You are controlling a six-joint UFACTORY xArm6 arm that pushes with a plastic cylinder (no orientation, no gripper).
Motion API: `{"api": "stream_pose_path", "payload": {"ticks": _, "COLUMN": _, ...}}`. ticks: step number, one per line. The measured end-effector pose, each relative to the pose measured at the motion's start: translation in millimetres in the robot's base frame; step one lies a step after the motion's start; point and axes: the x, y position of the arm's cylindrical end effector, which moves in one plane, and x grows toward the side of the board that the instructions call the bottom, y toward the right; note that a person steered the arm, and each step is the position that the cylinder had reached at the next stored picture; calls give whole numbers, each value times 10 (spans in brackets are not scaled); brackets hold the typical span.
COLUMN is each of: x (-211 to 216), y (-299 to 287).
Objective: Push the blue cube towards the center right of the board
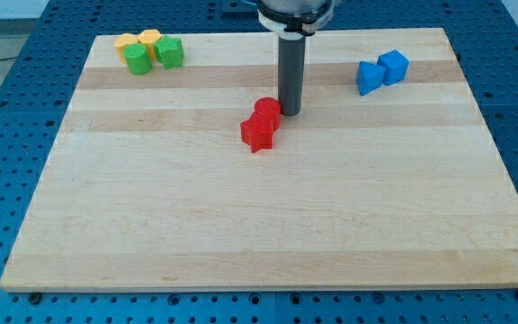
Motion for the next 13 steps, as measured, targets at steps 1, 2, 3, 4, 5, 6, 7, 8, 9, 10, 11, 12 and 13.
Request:
{"api": "stream_pose_path", "payload": {"ticks": 1, "x": -174, "y": 29}}
{"api": "stream_pose_path", "payload": {"ticks": 2, "x": -465, "y": 115}}
{"api": "stream_pose_path", "payload": {"ticks": 3, "x": -854, "y": 389}}
{"api": "stream_pose_path", "payload": {"ticks": 4, "x": -1082, "y": 814}}
{"api": "stream_pose_path", "payload": {"ticks": 5, "x": -863, "y": 1158}}
{"api": "stream_pose_path", "payload": {"ticks": 6, "x": -726, "y": 1186}}
{"api": "stream_pose_path", "payload": {"ticks": 7, "x": -846, "y": 1182}}
{"api": "stream_pose_path", "payload": {"ticks": 8, "x": -1100, "y": 1395}}
{"api": "stream_pose_path", "payload": {"ticks": 9, "x": -1129, "y": 1725}}
{"api": "stream_pose_path", "payload": {"ticks": 10, "x": -980, "y": 1735}}
{"api": "stream_pose_path", "payload": {"ticks": 11, "x": -773, "y": 1751}}
{"api": "stream_pose_path", "payload": {"ticks": 12, "x": -616, "y": 1787}}
{"api": "stream_pose_path", "payload": {"ticks": 13, "x": -552, "y": 1645}}
